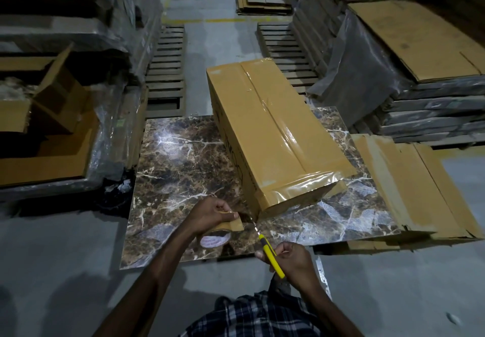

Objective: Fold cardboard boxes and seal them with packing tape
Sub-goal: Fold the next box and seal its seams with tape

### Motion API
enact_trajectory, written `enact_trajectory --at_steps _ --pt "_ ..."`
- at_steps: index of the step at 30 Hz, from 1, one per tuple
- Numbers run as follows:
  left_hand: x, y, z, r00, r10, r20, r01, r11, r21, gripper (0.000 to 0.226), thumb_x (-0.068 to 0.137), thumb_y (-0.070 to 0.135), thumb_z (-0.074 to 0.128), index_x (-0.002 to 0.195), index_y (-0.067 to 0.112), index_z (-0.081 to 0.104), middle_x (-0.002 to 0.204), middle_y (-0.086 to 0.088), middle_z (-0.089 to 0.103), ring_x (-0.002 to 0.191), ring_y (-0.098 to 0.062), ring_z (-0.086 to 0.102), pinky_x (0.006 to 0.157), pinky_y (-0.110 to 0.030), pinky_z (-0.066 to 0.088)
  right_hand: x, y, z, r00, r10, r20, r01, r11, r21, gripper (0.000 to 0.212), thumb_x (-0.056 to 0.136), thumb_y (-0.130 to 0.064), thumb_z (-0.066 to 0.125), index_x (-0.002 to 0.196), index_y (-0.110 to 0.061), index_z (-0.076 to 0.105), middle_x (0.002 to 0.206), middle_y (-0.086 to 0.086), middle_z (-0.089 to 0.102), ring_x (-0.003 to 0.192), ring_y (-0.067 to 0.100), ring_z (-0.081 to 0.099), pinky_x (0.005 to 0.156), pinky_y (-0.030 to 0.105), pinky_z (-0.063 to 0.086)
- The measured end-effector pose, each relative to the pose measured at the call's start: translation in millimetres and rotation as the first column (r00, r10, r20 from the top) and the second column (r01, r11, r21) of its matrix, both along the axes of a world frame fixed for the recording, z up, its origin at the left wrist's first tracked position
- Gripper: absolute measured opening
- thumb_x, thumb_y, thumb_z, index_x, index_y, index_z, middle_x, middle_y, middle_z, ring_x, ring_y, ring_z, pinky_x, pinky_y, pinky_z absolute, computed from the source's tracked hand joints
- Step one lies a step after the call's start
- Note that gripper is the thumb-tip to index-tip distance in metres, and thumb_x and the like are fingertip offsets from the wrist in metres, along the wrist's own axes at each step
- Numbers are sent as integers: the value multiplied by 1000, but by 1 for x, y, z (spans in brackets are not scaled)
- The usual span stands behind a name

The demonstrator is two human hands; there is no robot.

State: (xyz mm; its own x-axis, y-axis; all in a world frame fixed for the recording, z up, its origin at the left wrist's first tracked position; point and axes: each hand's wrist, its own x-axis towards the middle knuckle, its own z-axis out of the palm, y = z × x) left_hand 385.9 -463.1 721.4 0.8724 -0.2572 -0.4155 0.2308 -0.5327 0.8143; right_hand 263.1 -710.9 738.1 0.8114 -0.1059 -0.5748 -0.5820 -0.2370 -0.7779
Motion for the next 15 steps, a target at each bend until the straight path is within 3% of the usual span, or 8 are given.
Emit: enact_trajectory --at_steps 3,5,7,9,11,15 --pt "-10 5 2 998 51 24 -50 998 -43 32 68 59 82 73 28 77 78 7 77 82 -18 73 80 -41 56 3 -3 -1 995 93 39 -84 976 -199 58 68 -49 94 65 -5 56 57 13 67 50 21 66 50 32 52" --pt "-17 5 3 993 114 31 -111 989 -97 37 69 60 80 77 25 77 83 4 77 86 -23 73 81 -44 57 2 0 2 969 246 31 -209 877 -432 53 77 -56 85 60 -21 51 53 2 59 49 6 59 46 24 43" --pt "-23 4 6 984 173 37 -166 976 -138 33 73 55 80 80 23 76 85 2 77 86 -23 72 79 -41 54 -1 7 10 915 402 24 -319 760 -566 42 82 -59 79 66 -33 49 59 -6 56 55 2 54 45 20 32" --pt "-28 1 10 980 198 37 -190 970 -153 27 77 49 79 81 22 76 85 2 76 85 -20 71 77 -36 50 -4 12 13 868 496 30 -372 688 -623 30 85 -61 73 89 -34 62 79 -5 69 71 7 63 51 22 34" --pt "-33 -2 10 979 201 32 -195 971 -140 23 79 47 79 80 24 76 84 4 76 83 -17 71 77 -36 50 -4 15 12 854 519 38 -363 647 -670 44 85 -67 69 111 -32 64 95 -1 75 87 17 69 61 31 42" --pt "-43 -7 8 965 250 81 -243 966 -88 18 75 47 79 77 29 74 85 11 76 82 -10 70 77 -35 52 -5 20 8 835 545 78 -331 609 -721 54 86 -71 63 118 -28 61 99 3 74 93 29 69 67 36 43"
